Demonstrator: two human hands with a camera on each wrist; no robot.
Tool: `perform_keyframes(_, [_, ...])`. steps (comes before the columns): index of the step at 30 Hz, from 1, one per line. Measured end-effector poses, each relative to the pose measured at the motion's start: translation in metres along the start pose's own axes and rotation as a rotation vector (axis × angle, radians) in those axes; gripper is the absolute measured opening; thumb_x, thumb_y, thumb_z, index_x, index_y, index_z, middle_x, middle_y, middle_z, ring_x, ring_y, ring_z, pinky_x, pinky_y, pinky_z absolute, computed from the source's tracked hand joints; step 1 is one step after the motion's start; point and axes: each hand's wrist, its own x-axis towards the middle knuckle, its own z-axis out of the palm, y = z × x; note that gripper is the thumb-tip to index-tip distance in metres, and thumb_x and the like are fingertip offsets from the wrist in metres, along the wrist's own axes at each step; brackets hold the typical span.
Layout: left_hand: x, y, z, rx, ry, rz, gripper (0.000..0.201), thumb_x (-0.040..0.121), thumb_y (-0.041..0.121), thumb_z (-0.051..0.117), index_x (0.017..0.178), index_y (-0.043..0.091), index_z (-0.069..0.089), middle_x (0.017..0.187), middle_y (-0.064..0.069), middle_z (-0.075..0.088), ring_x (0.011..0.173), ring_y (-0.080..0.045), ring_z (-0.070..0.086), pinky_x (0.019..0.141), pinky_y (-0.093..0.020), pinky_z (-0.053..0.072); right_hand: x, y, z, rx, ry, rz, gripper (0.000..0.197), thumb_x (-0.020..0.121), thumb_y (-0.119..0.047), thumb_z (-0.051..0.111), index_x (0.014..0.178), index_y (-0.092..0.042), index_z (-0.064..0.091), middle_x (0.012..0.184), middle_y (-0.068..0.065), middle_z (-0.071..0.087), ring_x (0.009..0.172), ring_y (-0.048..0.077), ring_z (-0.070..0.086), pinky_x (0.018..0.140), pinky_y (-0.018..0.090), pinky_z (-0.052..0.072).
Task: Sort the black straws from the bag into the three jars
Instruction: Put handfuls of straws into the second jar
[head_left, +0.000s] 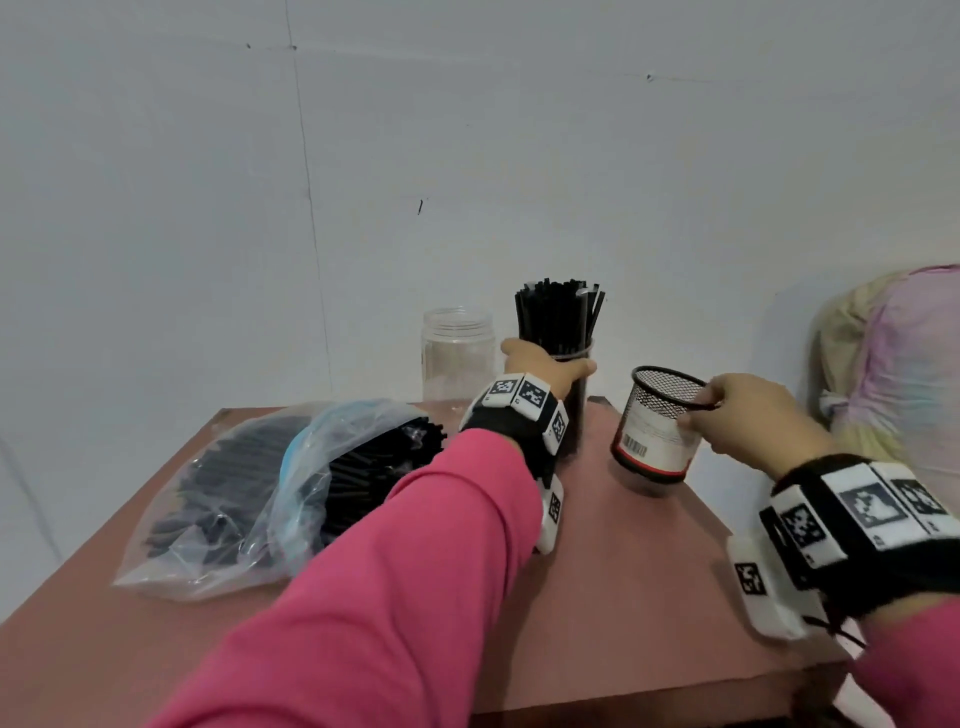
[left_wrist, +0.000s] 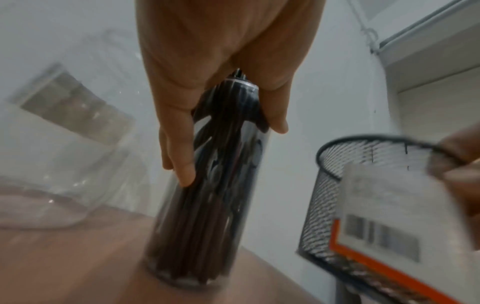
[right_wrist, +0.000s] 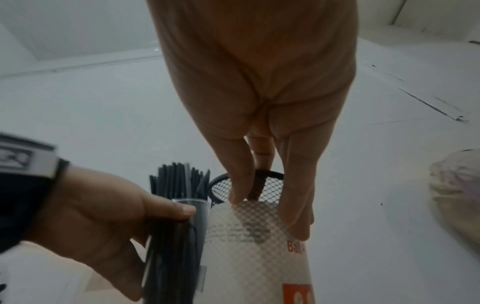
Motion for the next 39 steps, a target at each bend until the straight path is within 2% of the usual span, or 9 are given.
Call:
perform_keyframes(6, [0.012,0.000,0.009,0.040,-0.008,-0.016,0.085,0.074,0.039,0.080,0.129,0.001,0.028,0.132,-0.019,0.051,0.118,-0.035,0.054,0.095,-0.039,0.045,-0.012,0.004,0.010,0.085,-0.029,-0.045,0.015,0.082,-0.014,0.072,0.076,-0.016,0.058,0.082,0.007,0.063,0.073,0.025,0.063,0.060,0.028,0.045])
perform_keyframes(12, [0.011,-0.002,0.008,0.150,-0.033,0.010,0.082,0.076,0.038,0.079,0.130,0.003,0.028,0.133,-0.018,0.049,0.118,-0.034,0.053,0.093,-0.038,0.044,-0.015,-0.015,0.023,0.088,-0.063,-0.099,0.011,0.082,-0.014,0.073,0.081,-0.013,0.062,0.081,0.001,0.061,0.065,0.011,0.053,0.053,0.022,0.035])
perform_keyframes(20, [-0.002,-0.001,-0.021,0.246,-0.099,-0.017,0.091,0.079,0.049,0.073,0.135,-0.002,0.024,0.131,-0.017,0.053,0.119,-0.033,0.053,0.095,-0.036,0.042,-0.025,-0.035,0.035,0.081,-0.114,-0.120,0.013,0.081,-0.014,0.073,0.079,-0.016,0.060,0.082,0.001,0.061,0.065,0.011,0.054,0.055,0.024,0.037])
perform_keyframes(25, [-0.035,0.012,-0.069,0.085,-0.125,0.000,0.088,0.080,0.042,0.074,0.140,0.002,0.024,0.131,-0.013,0.049,0.118,-0.031,0.053,0.095,-0.040,0.050,-0.038,-0.055,0.043,0.058,-0.123,-0.158,0.014,0.082,-0.015,0.072,0.079,-0.018,0.058,0.078,-0.005,0.055,0.068,0.002,0.046,0.054,0.020,0.031])
perform_keyframes(28, [-0.069,0.017,-0.116,-0.102,-0.156,0.018,0.087,0.082,0.033,0.075,0.146,0.012,0.021,0.130,-0.011,0.045,0.113,-0.030,0.057,0.091,-0.044,0.054,-0.049,-0.070,0.048,0.040,-0.141,-0.193,0.009,0.083,-0.015,0.071,0.082,-0.017,0.063,0.086,-0.001,0.061,0.078,0.011,0.054,0.059,0.023,0.036])
perform_keyframes(31, [-0.109,0.016,-0.168,-0.180,-0.136,0.075,0.075,0.086,0.025,0.071,0.145,0.018,0.027,0.124,-0.009,0.052,0.100,-0.025,0.063,0.084,-0.037,0.057,-0.058,-0.081,0.054,0.013,-0.168,-0.219,0.011,0.082,-0.017,0.073,0.077,-0.020,0.064,0.089,-0.001,0.064,0.089,0.016,0.058,0.074,0.028,0.044])
perform_keyframes(35, [-0.152,0.000,-0.224,-0.067,-0.098,0.118,0.038,0.087,0.025,0.070,0.121,0.020,0.055,0.105,-0.005,0.069,0.088,-0.021,0.070,0.079,-0.034,0.053,-0.065,-0.087,0.058,-0.056,-0.200,-0.232,0.016,0.078,-0.025,0.075,0.070,-0.025,0.061,0.084,-0.005,0.064,0.089,0.017,0.061,0.085,0.036,0.052])
perform_keyframes(37, [-0.166,-0.014,-0.241,0.028,-0.101,0.112,0.026,0.087,0.024,0.068,0.112,0.019,0.061,0.098,-0.004,0.071,0.085,-0.021,0.070,0.077,-0.033,0.048,-0.069,-0.086,0.057,-0.068,-0.241,-0.219,0.014,0.077,-0.028,0.076,0.082,-0.025,0.064,0.091,-0.002,0.065,0.092,0.018,0.060,0.086,0.037,0.052])
perform_keyframes(39, [-0.177,-0.031,-0.253,0.134,-0.115,0.100,0.019,0.085,0.025,0.070,0.103,0.021,0.065,0.094,-0.004,0.071,0.079,-0.017,0.068,0.074,-0.033,0.046,-0.070,-0.081,0.060,-0.117,-0.244,-0.217,0.043,0.071,-0.033,0.078,0.111,-0.027,0.061,0.109,0.002,0.064,0.102,0.020,0.058,0.092,0.038,0.049])
